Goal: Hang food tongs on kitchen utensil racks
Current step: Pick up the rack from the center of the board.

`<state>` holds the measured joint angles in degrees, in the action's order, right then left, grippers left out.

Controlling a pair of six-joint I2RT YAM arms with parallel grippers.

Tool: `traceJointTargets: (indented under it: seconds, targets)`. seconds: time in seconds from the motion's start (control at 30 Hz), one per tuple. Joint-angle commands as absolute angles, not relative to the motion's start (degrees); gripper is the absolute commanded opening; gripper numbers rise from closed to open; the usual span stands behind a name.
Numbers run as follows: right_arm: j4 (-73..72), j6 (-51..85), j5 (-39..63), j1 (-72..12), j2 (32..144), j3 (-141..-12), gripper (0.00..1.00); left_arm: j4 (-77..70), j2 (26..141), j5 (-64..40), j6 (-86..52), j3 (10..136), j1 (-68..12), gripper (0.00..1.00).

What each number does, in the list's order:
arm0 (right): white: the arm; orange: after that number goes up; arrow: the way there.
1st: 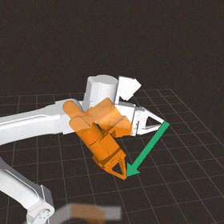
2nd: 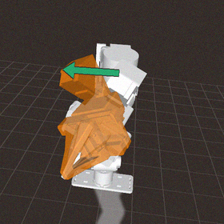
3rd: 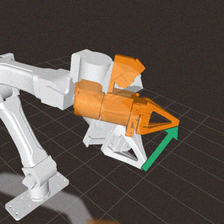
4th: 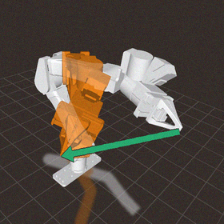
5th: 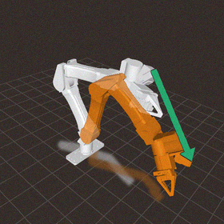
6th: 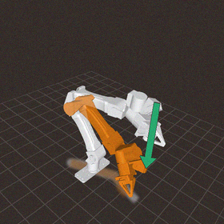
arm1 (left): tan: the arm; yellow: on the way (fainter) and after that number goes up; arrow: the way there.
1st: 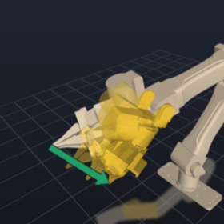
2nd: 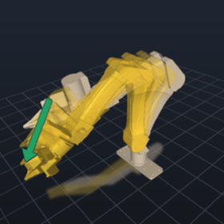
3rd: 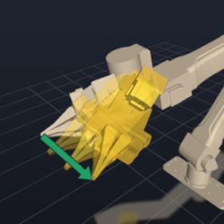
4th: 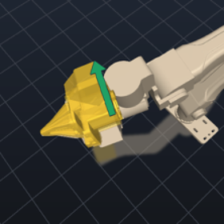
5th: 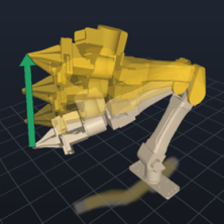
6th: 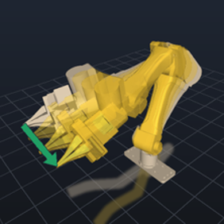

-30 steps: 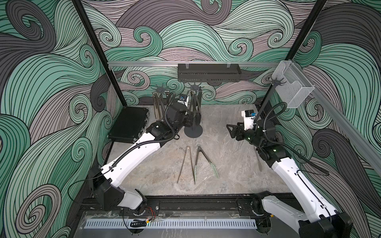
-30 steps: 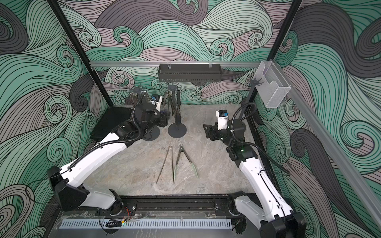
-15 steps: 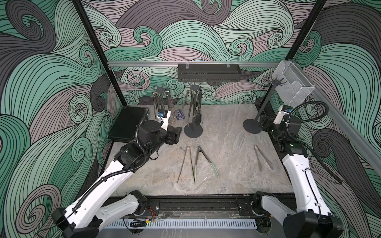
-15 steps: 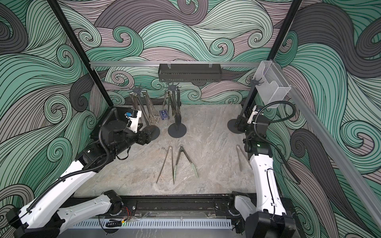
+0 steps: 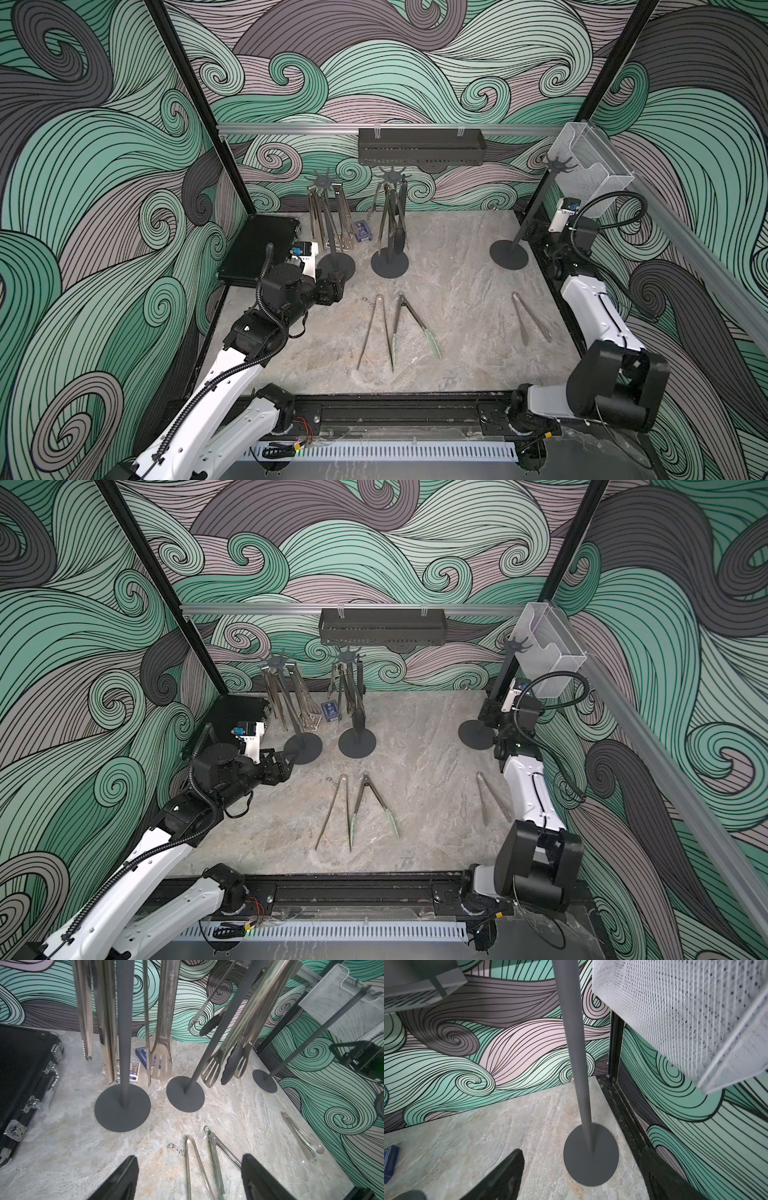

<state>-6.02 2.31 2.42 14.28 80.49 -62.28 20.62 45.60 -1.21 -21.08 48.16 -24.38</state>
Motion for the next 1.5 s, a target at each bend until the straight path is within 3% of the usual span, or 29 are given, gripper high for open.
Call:
traceJointTargets:
  seconds: [0.0,0.63,1.27,1.47]
  targets:
    - [-12.1,0.7,-0.7,14.3,83.6,-65.8,0.88,16.3,45.3,-3.7,-22.5,47.6,-23.8,0.77]
    - [-13.6,-6.5,-5.5,11.4,105.6,-84.4,0.86,14.9,48.0,-2.3,-20.2,47.7,-23.6,0.76]
    - [-20.6,-7.2,-12.6,11.2,106.3,-81.7,0.81,13.4,49.4,-3.9,-20.1,47.4,-23.5,0.75]
    - [-21.6,-7.4,-9.8,11.1,108.0,-83.4,0.66,13.2,49.9,-3.4,-20.1,47.3,-23.5,0.74]
